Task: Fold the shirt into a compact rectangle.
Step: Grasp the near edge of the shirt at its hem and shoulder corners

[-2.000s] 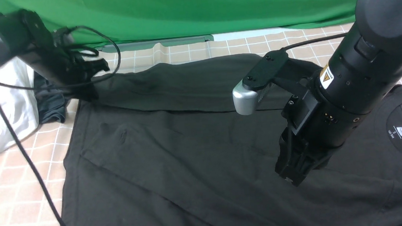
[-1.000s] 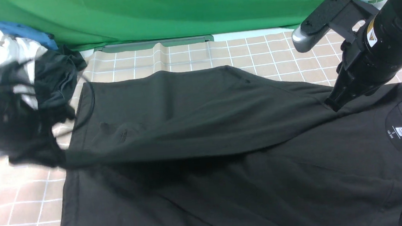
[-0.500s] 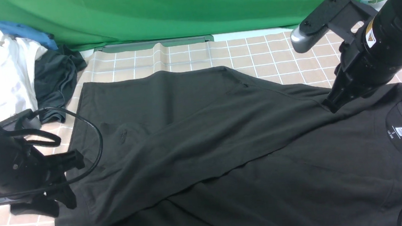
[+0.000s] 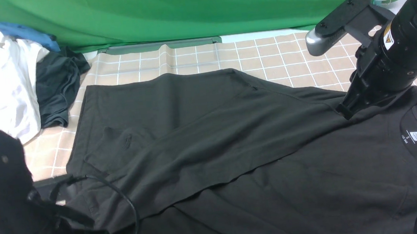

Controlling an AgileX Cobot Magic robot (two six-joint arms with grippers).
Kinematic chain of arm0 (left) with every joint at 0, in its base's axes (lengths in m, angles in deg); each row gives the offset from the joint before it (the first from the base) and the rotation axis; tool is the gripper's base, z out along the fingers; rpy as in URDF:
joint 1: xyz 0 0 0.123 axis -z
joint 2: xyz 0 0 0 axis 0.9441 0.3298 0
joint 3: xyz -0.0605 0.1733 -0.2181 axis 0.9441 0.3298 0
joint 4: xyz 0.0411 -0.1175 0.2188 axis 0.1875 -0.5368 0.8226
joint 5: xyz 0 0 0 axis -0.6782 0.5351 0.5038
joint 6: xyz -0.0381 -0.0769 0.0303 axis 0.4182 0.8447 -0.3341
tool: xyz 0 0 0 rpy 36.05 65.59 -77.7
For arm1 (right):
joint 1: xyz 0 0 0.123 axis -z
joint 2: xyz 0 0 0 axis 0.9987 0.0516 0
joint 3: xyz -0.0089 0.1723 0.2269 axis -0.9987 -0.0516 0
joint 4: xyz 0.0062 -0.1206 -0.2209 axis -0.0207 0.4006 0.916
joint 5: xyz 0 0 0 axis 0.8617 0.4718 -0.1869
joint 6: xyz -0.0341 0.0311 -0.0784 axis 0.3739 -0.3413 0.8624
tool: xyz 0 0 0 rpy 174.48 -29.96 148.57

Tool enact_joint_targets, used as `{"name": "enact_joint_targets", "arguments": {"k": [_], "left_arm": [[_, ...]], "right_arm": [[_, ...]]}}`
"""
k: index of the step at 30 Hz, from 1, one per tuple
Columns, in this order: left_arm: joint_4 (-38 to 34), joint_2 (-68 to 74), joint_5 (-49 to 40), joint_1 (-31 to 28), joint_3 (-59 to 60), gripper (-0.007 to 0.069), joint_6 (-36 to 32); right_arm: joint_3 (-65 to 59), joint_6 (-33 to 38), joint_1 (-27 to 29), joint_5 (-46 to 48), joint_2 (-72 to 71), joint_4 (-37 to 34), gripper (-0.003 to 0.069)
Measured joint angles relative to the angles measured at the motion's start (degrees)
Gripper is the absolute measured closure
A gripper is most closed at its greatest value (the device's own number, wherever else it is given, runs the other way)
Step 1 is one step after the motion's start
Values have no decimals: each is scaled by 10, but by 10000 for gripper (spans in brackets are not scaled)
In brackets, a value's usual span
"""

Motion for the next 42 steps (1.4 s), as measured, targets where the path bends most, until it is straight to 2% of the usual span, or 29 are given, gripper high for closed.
{"name": "enact_joint_targets", "arguments": {"k": [6, 11, 16, 19, 21, 22, 23, 25, 30, 36, 39, 42], "left_arm": [[38, -2, 1, 3, 28, 176, 23], [48, -3, 54, 3, 72, 74, 30], [44, -4, 85, 3, 88, 69, 31], [24, -4, 89, 3, 89, 197, 31], [14, -4, 92, 3, 89, 360, 23], [13, -4, 92, 3, 89, 379, 21], [17, -4, 91, 4, 88, 526, 8], [26, -7, 85, 4, 84, 574, 2], [63, -70, 34, 4, 51, 605, 0], [98, -178, -29, 4, 44, 605, 12], [106, -212, -47, 1, 44, 605, 20], [113, -231, -51, 1, 44, 605, 20]], "right_arm": [[0, 0, 0, -9, 0, -3, 622], [0, 0, 0, -15, 0, -9, 622], [0, 3, 0, -18, 0, -10, 622], [0, 14, 0, -19, 0, -10, 622], [0, 15, 0, -16, 0, -11, 622], [0, 15, 0, -15, 0, -10, 622], [1, 15, 0, 7, 0, -18, 622], [4, 15, 0, 29, -2, -27, 622], [2, 15, 0, 118, -24, -58, 622], [-83, -10, 0, 135, -66, -66, 608], [-142, -35, 0, 121, -74, -68, 524], [-211, -47, 0, 66, -74, -92, 366]]}}
